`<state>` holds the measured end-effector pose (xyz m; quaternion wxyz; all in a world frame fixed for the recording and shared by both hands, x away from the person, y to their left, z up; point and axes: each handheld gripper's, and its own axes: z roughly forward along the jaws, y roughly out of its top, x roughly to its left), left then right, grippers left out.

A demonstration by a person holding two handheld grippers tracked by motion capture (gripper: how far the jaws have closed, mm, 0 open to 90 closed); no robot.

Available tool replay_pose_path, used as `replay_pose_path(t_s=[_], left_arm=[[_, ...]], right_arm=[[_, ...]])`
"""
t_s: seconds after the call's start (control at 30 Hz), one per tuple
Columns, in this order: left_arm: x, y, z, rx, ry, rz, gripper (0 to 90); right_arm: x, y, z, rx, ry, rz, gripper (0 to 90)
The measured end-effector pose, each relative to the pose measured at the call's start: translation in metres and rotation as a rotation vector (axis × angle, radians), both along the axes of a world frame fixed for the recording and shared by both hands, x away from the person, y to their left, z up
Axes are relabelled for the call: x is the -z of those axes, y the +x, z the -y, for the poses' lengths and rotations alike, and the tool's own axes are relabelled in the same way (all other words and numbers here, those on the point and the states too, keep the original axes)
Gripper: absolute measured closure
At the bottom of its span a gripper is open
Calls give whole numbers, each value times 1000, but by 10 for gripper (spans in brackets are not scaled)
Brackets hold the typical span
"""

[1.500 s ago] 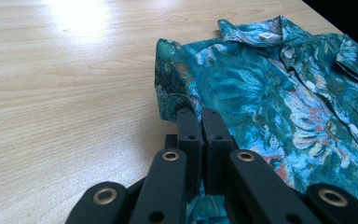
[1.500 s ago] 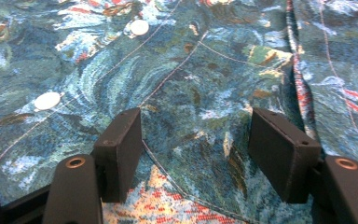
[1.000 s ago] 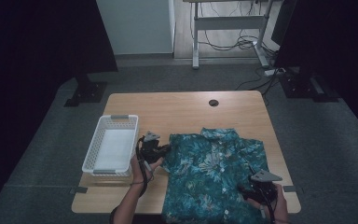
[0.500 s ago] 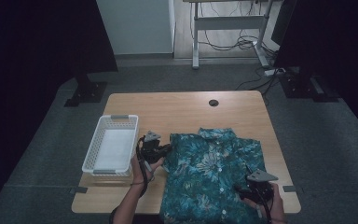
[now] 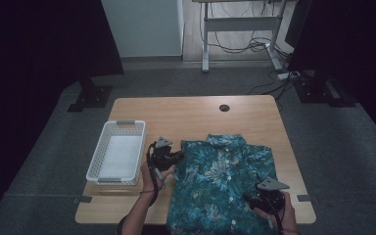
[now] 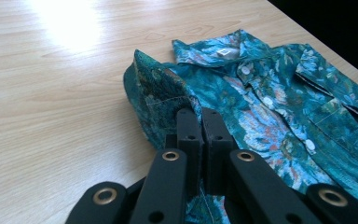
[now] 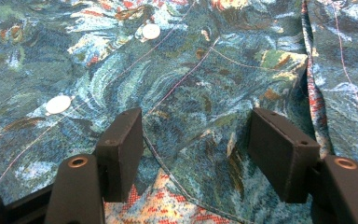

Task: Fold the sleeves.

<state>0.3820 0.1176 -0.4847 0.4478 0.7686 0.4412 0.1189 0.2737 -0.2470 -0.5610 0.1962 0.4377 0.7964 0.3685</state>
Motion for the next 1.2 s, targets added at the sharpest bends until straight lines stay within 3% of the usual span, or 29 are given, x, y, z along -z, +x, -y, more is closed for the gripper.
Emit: replay_pose_path(t_s=[0.3, 0.53, 0.63, 0.7, 0.73, 0.9, 1.03, 1.2], left_arm=[[3, 5, 18, 15, 20, -6, 874], [13, 13, 40, 21, 44, -42, 867], [18, 13, 52, 42, 61, -61, 807], [19, 9, 57, 52, 72, -34, 744], [18, 8, 56, 54, 60, -25, 692], [12, 2, 44, 52, 40, 5, 639], [16, -1, 37, 64, 53, -5, 621], [30, -4, 36, 84, 99, -21, 588]], right_arm=[[0, 0, -4, -16, 0, 1, 360], [0, -1, -7, -29, 0, 1, 361], [0, -1, -7, -31, 1, 1, 362], [0, -1, -7, -32, 1, 2, 361], [0, -1, -7, -33, 2, 1, 361], [0, -1, -7, -34, 1, 2, 361], [0, -1, -7, -34, 1, 1, 361], [0, -1, -7, -35, 2, 2, 361]])
